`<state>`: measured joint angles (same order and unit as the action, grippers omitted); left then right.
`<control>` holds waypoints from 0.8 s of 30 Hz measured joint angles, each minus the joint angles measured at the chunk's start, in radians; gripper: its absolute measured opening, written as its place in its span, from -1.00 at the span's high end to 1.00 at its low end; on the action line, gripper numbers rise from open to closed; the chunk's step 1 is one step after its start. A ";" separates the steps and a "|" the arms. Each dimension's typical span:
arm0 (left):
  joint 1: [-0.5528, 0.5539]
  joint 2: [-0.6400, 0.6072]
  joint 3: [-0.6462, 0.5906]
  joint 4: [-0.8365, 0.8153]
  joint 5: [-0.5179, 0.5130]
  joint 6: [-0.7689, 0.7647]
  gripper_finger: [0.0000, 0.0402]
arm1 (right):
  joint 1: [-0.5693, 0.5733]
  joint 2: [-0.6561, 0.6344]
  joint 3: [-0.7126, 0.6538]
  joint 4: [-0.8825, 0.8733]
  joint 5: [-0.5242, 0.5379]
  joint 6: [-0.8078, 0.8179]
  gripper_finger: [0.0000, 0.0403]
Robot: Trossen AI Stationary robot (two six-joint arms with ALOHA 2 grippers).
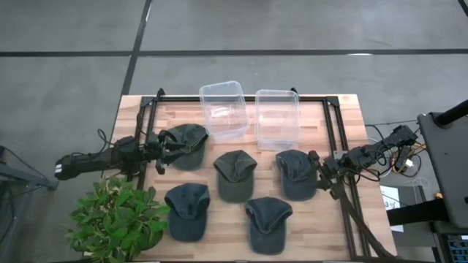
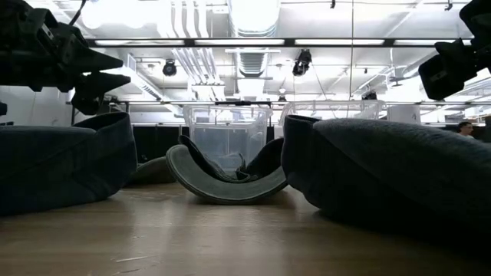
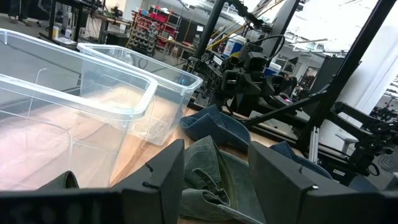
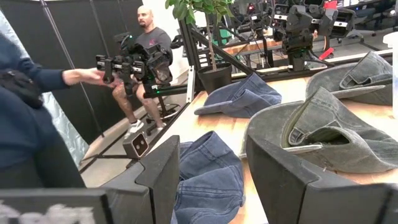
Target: Pick & Place hat
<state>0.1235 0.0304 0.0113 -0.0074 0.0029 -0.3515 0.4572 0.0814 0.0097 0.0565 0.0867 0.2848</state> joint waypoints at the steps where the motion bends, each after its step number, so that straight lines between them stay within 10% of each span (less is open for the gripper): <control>1: 0.000 0.000 0.000 0.000 0.000 0.000 0.15 | 0.000 0.000 0.000 0.000 0.000 0.000 0.12; 24: 0.000 0.000 0.000 0.000 -0.001 0.059 0.15 | 0.001 0.000 0.000 0.000 0.000 0.000 0.12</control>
<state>0.1236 0.0307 0.0109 -0.0074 0.0023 -0.2924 0.4580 0.0811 0.0097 0.0563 0.0864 0.2848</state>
